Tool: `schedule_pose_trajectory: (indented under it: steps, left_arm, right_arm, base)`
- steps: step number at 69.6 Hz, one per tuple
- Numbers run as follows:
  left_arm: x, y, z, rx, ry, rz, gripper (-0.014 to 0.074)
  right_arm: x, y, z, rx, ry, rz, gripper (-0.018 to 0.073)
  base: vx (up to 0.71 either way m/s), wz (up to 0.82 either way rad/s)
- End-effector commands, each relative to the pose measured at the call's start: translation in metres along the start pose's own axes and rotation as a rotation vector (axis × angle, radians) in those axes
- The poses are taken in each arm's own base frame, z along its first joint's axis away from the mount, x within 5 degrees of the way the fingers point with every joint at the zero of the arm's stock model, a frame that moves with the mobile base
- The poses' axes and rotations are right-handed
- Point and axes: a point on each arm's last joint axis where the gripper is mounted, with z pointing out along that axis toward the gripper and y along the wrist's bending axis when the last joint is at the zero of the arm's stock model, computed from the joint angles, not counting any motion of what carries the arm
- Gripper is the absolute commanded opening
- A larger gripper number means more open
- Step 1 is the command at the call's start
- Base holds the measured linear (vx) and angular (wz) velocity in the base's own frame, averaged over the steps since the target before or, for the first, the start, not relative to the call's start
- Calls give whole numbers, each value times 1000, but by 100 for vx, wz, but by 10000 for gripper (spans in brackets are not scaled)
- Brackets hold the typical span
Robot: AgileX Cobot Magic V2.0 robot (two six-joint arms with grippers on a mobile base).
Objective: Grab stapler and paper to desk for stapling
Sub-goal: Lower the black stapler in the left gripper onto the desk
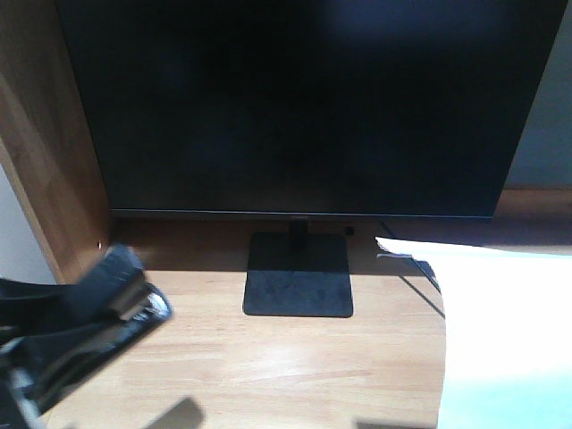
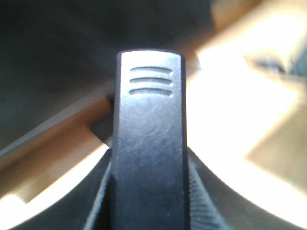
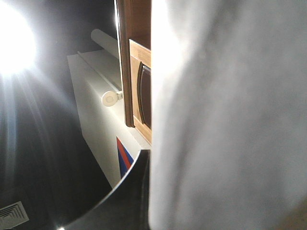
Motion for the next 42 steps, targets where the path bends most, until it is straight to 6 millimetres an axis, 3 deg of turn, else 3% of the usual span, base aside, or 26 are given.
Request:
schedule_pose_trajectory:
  steps: [1, 17, 42]
  left_arm:
    - [-14, 9, 14, -22, -63, 64, -6]
    - [6, 18, 58, 95, 65, 171, -6]
    - [51, 29, 100, 390, 204, 276, -6]
  right_arm:
    - [0, 2, 0, -27, 2, -8, -5]
    - [0, 2, 0, -27, 2, -8, -5]
    - [0, 2, 0, -27, 2, -8, -5]
  base:
    - [0, 0]
    - [0, 0]
    - [0, 0]
